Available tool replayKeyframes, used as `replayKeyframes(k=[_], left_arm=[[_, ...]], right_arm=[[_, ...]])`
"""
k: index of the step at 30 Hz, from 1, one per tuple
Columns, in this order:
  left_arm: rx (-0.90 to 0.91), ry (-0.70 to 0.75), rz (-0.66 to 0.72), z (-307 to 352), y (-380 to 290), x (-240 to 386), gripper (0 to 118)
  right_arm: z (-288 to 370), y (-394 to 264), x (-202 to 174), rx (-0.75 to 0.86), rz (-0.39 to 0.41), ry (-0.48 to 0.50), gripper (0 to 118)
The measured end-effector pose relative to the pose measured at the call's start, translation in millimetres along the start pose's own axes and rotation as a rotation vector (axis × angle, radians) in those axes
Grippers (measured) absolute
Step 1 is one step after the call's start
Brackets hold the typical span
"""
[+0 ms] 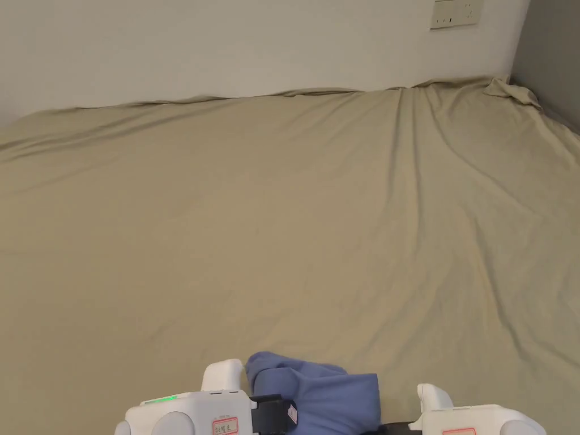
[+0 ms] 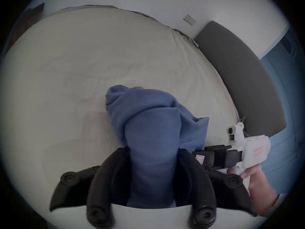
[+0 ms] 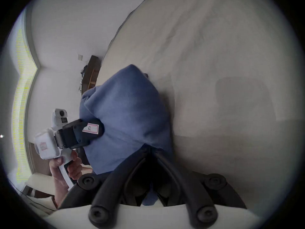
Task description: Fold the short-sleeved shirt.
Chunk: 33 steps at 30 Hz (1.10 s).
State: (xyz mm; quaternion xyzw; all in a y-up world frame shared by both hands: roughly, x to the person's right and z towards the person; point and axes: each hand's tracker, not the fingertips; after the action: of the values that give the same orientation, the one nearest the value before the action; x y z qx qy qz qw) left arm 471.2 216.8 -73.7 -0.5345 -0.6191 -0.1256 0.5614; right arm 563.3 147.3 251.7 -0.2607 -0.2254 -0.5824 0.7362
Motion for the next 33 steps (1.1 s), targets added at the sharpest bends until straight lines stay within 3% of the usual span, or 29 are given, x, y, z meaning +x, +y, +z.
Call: replayKeyframes(k=[3, 6, 8, 10, 13, 14, 17, 18, 20, 23, 25, 28, 29, 30, 31, 32, 33], left_arm=[[0.000, -0.050, 0.056, 16, 2, -11, 41], [0.010, -0.096, 0.076, 55, 9, -34, 40], [0.027, -0.024, 0.049, 88, 15, -61, 40], [0.034, 0.085, 0.040, 124, 23, -102, 40], [0.053, 0.183, 0.154, 184, 36, -176, 40], [0.061, 0.238, 0.211, 205, 40, -199, 40], [-0.024, 0.521, 0.126, 245, 52, -249, 40], [-0.047, 0.578, 0.121, 256, 55, -267, 40], [-0.035, 0.593, 0.212, 273, 58, -298, 40], [-0.085, 0.650, 0.205, 275, 66, -330, 40], [-0.147, 0.744, 0.163, 265, 69, -345, 40], [-0.166, 0.748, 0.209, 250, 69, -370, 40], [-0.155, 0.749, 0.220, 245, 66, -374, 44], [-0.139, 0.780, 0.217, 241, 63, -374, 74], [-0.140, 0.898, 0.180, 235, 61, -372, 113], [-0.167, 1.031, 0.113, 229, 57, -371, 118], [-0.131, 1.047, 0.026, 233, 48, -367, 118]], right_arm=[[10, -9, -8, 0.048, -0.038, 0.080, 5], [49, -20, -22, 0.181, -0.041, 0.370, 5], [77, -23, -32, 0.224, -0.042, 0.457, 5], [103, -26, -36, 0.255, -0.004, 0.470, 5], [135, -33, -39, 0.293, 0.055, 0.439, 5], [144, -37, -36, 0.304, 0.081, 0.377, 5], [160, -51, -40, 0.336, 0.131, 0.099, 5], [163, -57, -37, 0.338, 0.123, 0.068, 5], [166, -66, -36, 0.338, 0.079, 0.103, 5], [167, -75, -37, 0.349, 0.037, 0.113, 5], [163, -76, -45, 0.338, 0.055, 0.042, 5], [153, -72, -63, 0.290, 0.142, -0.046, 5], [151, -72, -73, 0.282, 0.183, -0.053, 5], [149, -72, -80, 0.277, 0.215, -0.053, 5], [147, -71, -87, 0.271, 0.254, -0.058, 5], [144, -71, -95, 0.263, 0.290, -0.075, 5], [141, -71, -103, 0.252, 0.329, -0.107, 5]])
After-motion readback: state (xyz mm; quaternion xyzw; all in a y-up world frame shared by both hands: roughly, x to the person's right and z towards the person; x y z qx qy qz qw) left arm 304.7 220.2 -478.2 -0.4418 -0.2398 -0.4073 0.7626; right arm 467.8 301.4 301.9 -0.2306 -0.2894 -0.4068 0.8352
